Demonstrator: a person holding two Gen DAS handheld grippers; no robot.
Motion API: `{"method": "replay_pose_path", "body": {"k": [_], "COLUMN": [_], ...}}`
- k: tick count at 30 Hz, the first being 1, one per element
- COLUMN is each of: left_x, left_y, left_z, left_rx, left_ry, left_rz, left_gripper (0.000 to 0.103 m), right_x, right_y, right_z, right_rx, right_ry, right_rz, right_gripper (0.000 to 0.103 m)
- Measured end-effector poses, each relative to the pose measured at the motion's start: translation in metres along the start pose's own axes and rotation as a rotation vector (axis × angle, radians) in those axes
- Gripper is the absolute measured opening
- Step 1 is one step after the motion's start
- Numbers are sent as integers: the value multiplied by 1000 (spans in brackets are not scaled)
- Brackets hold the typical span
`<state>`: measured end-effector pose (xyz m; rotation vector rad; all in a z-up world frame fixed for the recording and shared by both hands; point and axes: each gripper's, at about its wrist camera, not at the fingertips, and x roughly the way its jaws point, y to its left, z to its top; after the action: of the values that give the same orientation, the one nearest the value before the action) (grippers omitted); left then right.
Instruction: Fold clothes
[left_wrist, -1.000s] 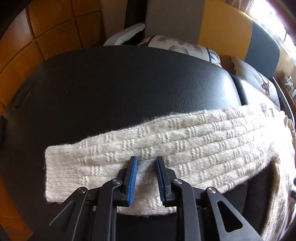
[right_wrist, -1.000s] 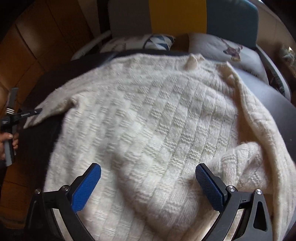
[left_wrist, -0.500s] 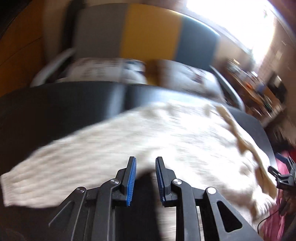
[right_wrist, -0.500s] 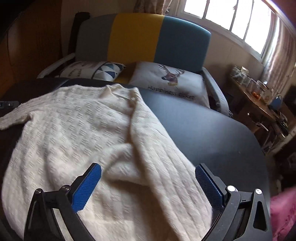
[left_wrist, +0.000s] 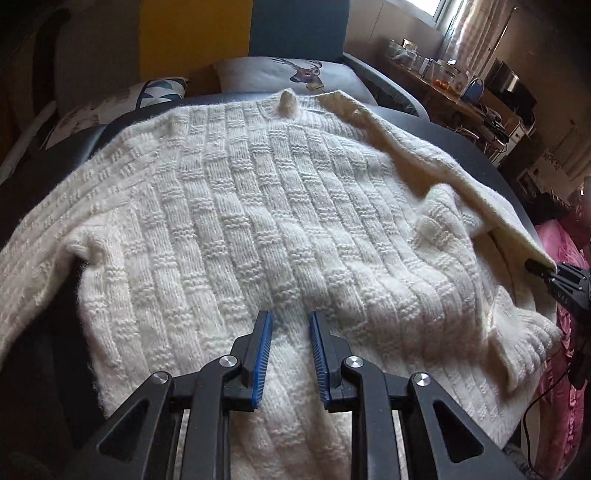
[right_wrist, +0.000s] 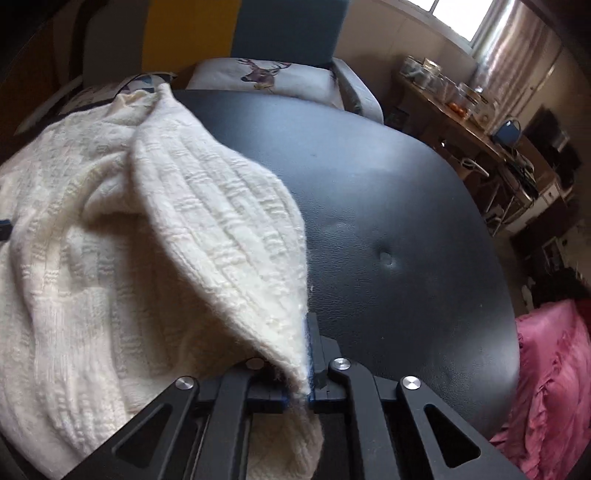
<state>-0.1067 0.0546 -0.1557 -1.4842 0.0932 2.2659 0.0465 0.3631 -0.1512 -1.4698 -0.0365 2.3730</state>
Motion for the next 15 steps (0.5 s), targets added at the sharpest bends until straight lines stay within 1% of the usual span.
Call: {"method": "replay_pose_path", "body": {"k": [2,4,7,9,10,11,13,14,15], "left_x": [5,8,8,7,9,10,9,7,7], "left_y": [3,3,4,6,17,17,20,23,23], "left_z": [5,10,12,12,7,6,4,2,0], "left_rx": [-9,-18,-27,-31,-35,-38,-43,-45,-48], "left_ry": [13,21,23,22,21,20,21,21,20], "left_rz": [-7,-16,-35,-46,-53,-58,-66,-71,-73], "left_gripper": [21,21,21,21,21,21,21,21,21], "right_x": [-8,-22,-26,1,14,27,53,64,63], "right_y": [-8,-17,-27,-34,-38,-42,-50,-54,-57], "right_z": [8,25,59,79,89,98,104,106,105], "right_rx": [30,56,64,70,73,79,137,163,174], "right_ry": [-43,-100,-145,-90,-62,-37,-6,6,2], "right_rz": [24,57,38,24,17,15,69,94,101], "right_gripper": [7,7,7,7,7,8,10,14,21]}}
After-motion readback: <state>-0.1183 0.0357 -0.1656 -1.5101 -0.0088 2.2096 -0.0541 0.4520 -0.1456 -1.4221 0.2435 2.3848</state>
